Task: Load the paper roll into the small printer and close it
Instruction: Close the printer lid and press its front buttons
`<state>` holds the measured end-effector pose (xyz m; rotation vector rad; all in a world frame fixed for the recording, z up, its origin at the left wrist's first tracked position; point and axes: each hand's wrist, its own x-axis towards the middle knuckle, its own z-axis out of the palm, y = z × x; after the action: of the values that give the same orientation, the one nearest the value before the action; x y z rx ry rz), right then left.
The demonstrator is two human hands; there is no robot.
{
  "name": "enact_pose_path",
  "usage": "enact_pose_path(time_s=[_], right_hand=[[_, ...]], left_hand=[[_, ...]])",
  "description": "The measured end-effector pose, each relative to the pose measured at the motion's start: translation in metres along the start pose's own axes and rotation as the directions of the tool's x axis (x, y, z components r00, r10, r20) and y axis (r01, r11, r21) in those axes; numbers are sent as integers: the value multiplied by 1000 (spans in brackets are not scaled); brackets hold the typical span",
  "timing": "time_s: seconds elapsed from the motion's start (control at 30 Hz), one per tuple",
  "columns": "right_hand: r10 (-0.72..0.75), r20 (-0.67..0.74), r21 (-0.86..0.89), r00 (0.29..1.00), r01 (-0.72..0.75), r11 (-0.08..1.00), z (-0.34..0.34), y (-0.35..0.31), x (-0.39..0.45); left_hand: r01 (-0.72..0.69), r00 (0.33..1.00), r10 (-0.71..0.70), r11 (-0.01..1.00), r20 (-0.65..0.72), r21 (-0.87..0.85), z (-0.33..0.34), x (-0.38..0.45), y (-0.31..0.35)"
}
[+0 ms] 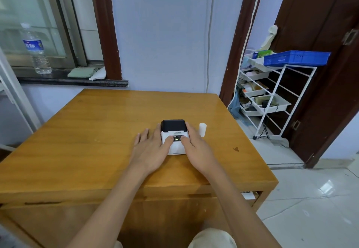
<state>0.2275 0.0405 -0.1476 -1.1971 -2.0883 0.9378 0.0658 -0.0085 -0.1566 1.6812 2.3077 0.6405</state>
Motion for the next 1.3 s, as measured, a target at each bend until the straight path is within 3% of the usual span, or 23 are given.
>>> enact_pose_path(time_s=[0.73, 1.3], right_hand=[[52, -40, 25, 998, -51, 998, 0, -9, 4], [31, -59, 12, 998, -31, 999, 3, -8, -5]], left_hand=[[-82, 996, 81, 997, -46, -18, -1, -1, 2], [-126, 989, 103, 959, -102, -254, -8, -10, 0]])
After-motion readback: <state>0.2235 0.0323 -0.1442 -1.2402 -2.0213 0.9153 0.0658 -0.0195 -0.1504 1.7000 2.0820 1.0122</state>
